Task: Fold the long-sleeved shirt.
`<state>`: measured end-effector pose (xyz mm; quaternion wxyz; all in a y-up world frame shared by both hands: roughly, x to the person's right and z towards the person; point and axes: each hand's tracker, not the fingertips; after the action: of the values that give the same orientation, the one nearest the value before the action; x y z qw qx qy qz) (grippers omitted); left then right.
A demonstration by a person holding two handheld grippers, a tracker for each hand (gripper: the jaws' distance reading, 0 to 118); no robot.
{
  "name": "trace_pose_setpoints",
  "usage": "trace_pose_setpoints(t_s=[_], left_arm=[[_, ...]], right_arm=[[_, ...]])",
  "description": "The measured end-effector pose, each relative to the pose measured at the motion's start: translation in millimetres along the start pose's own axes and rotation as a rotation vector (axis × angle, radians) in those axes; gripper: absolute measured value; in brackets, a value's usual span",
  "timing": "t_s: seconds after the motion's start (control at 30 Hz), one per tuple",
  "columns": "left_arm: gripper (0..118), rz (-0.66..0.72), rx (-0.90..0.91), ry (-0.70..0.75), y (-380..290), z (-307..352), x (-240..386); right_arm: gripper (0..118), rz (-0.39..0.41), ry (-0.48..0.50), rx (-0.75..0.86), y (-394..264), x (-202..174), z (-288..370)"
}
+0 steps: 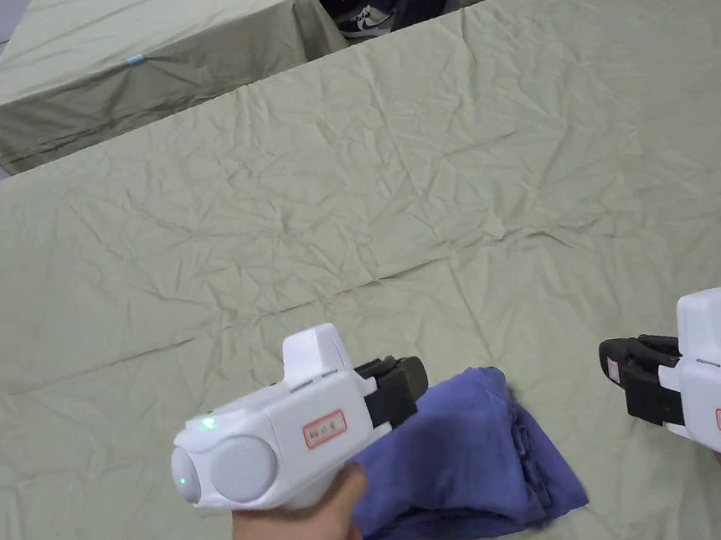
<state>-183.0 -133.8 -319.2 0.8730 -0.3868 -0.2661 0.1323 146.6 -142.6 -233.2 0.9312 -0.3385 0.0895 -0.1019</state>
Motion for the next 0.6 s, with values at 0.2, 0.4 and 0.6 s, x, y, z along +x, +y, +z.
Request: trace_pose_setpoints(t_s=[0.2, 0.4, 0.6], left_arm=[[1, -0.240, -0.087, 0.179, -35, -27, 15], [1, -0.305, -0.163, 0.155, -59, -82, 35], [1, -0.352, -0.220, 0.118, -77, -113, 69]], right_arm=[[1, 0.017, 0.000, -0.008, 0, -3, 0], [1, 0.020, -0.012, -0.016, -1, -1, 3], [1, 0.017, -0.041, -0.025, -3, 8, 7]])
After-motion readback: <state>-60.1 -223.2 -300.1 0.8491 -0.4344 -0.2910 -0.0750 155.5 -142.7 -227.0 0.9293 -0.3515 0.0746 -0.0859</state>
